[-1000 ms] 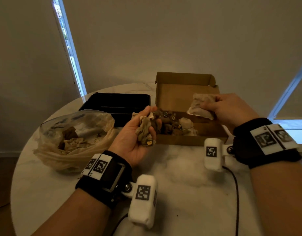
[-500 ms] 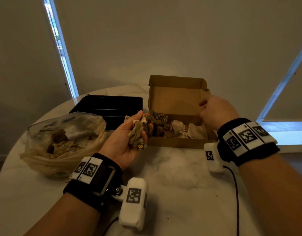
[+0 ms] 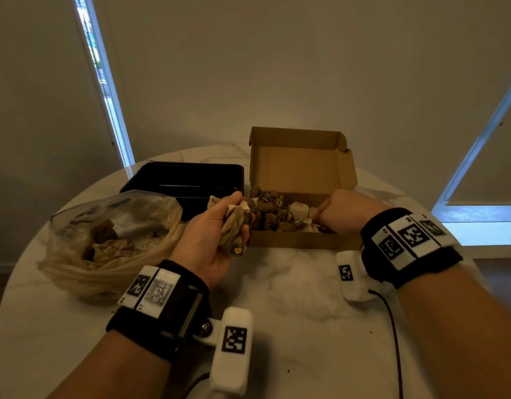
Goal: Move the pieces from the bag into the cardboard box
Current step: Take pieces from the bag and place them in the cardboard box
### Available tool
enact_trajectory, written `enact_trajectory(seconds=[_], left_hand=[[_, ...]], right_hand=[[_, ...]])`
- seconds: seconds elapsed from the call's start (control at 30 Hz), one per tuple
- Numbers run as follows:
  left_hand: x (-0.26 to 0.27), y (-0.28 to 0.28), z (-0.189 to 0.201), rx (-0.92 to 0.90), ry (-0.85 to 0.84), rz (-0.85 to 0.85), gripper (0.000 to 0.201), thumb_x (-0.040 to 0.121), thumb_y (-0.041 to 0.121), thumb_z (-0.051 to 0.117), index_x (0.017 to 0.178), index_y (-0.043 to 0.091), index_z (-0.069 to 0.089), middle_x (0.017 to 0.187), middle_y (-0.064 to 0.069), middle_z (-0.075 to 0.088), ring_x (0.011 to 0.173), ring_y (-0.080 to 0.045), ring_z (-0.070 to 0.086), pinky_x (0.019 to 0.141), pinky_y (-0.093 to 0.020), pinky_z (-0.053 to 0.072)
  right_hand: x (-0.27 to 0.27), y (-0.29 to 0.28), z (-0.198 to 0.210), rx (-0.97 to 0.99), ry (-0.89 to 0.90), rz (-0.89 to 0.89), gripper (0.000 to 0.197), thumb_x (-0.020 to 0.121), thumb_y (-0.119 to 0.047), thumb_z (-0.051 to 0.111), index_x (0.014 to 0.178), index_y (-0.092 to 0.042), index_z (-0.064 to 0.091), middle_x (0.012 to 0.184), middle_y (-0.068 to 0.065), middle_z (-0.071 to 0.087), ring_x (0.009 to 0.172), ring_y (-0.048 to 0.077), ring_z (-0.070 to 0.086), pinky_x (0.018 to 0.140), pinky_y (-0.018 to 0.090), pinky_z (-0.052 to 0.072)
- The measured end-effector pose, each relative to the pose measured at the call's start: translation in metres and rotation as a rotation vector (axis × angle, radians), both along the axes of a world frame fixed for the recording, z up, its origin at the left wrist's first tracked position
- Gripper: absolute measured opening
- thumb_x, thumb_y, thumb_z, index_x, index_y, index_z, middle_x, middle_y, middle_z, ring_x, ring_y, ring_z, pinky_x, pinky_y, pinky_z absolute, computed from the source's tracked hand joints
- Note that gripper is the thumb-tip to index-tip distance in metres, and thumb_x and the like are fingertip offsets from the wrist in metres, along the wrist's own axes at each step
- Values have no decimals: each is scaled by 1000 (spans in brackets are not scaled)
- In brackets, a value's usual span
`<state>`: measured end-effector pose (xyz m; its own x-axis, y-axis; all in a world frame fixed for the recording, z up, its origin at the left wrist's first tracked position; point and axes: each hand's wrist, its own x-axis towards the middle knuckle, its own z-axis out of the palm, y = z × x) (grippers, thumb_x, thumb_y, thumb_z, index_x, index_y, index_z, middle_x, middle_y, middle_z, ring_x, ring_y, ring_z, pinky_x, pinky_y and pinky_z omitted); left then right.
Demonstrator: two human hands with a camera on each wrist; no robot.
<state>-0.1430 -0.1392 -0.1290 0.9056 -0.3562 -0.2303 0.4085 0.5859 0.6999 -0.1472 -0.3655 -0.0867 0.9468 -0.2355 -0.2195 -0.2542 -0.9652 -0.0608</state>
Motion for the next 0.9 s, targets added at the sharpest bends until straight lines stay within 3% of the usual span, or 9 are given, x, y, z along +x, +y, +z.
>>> enact_trajectory(seconds=[0.07,0.17,0.23,0.3,0.4,0.53,0.7,0.8,0.9], left_hand=[[0,0,0,23,-10,14,23,92,26,70,105,7,69,96,-11,69,74,-15,67,43,-18,51],[-2,-2,0,3,-14,2,30,92,27,69,116,8,68,101,-12,67,76,-15,67,44,-18,52],[-3,-2,1,-36,-10,-25,37,91,29,70,121,7,68,103,-13,67,77,-15,67,46,-18,53],[-3,-3,1,-76,-7,-47,38,88,31,70,118,7,69,98,-12,69,75,-14,68,45,-17,53],[-2,-4,1,-126,13,-59,34,90,32,67,114,8,68,96,-12,70,72,-12,67,44,-16,52],[0,-1,2,-202,55,-63,31,96,35,62,111,8,67,96,-12,68,71,-11,65,44,-15,51],[1,1,1,-253,42,-59,30,98,36,60,105,8,67,93,-10,68,74,-11,64,45,-15,51],[1,1,1,-259,42,-64,30,97,35,60,106,8,67,93,-10,68,74,-11,64,45,-14,51],[2,1,0,-262,39,-67,30,97,35,60,109,8,65,95,-11,67,73,-11,64,45,-15,51]], right_hand=[[0,-2,-1,-21,4,7,33,102,-20,45,119,-11,72,118,8,70,106,26,67,92,35,57],[-7,-2,2,22,-22,-39,37,106,-23,39,121,-12,71,118,10,70,104,26,67,90,37,56],[-15,2,10,178,-166,-71,32,103,-25,46,115,-15,74,113,8,73,101,23,69,84,38,57],[-28,14,21,358,-317,19,23,102,-35,55,107,-26,75,104,-5,73,96,13,67,72,27,53],[-46,40,32,520,-241,192,5,93,-37,70,96,-35,73,97,-16,69,91,3,61,69,23,42],[-40,56,20,288,-159,211,15,89,-25,74,96,-37,70,102,-12,65,94,10,60,73,26,43],[-36,54,10,297,-181,243,21,92,-19,69,83,-38,69,97,-17,61,91,8,57,73,24,43],[-36,54,9,273,-222,241,20,91,-19,70,91,-38,64,93,-15,58,87,9,54,64,22,38],[-34,54,9,210,-164,241,18,92,-17,69,97,-34,67,100,-10,61,92,15,57,73,26,40]])
